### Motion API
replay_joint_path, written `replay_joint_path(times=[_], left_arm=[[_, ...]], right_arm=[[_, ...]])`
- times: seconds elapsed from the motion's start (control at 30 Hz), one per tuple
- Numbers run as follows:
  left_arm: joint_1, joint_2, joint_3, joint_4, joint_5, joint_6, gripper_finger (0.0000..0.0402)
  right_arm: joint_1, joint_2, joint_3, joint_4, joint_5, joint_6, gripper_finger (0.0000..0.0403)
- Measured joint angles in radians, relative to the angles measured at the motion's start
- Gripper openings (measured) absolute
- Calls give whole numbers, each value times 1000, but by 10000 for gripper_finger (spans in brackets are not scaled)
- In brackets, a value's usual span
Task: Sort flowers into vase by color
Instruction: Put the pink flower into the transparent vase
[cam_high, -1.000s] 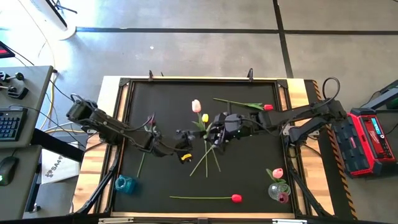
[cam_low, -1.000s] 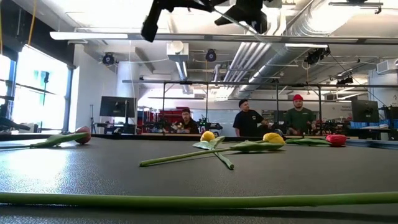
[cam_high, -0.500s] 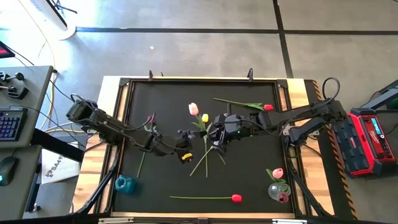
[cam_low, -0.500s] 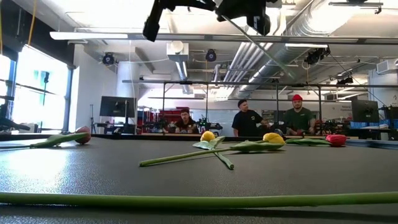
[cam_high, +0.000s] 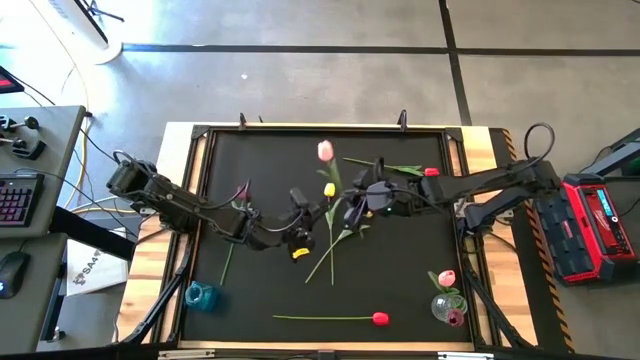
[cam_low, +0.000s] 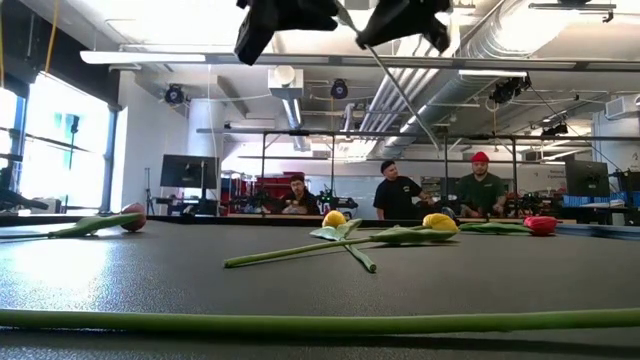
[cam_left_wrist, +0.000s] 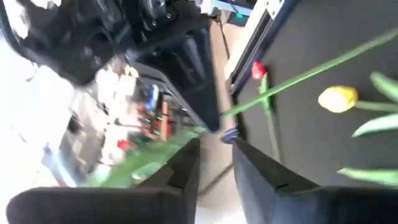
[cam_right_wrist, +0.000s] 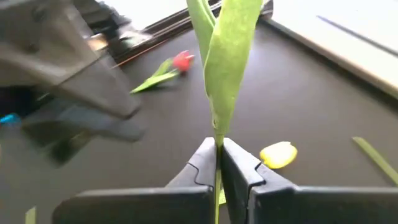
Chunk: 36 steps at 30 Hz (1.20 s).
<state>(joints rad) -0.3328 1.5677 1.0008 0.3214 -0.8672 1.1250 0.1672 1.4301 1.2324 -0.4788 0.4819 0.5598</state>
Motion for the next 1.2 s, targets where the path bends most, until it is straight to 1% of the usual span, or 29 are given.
replay_joint_path(times=[0.07,0.13,0.2,0.3,0.43,0.57,0.7,0.83,0.9,1.03,1.2], left_arm=[[2,0,0,-31,12,-126,98],[11,0,0,-70,65,-284,105],[30,-8,0,-140,166,-455,110],[82,-11,0,-214,366,-667,113],[152,-11,-16,-240,547,-819,113],[204,-11,-43,-231,686,-914,113],[226,-11,-89,-157,728,-962,113],[230,-11,-130,-69,735,-987,113],[230,-11,-153,-20,735,-992,113],[230,-11,-164,7,735,-1010,113],[229,-11,-164,10,735,-1020,113]], right_arm=[[10,-18,0,-23,67,7,1],[28,-36,0,-48,130,8,1],[53,-55,0,-70,194,8,1],[103,-87,0,-110,290,10,1],[185,-134,0,-178,401,50,0],[284,-172,0,-264,495,110,0],[382,-216,0,-369,513,183,0],[482,-284,0,-441,529,279,0],[532,-319,0,-457,526,298,0],[626,-379,0,-469,464,323,0],[729,-420,0,-520,422,362,0]])
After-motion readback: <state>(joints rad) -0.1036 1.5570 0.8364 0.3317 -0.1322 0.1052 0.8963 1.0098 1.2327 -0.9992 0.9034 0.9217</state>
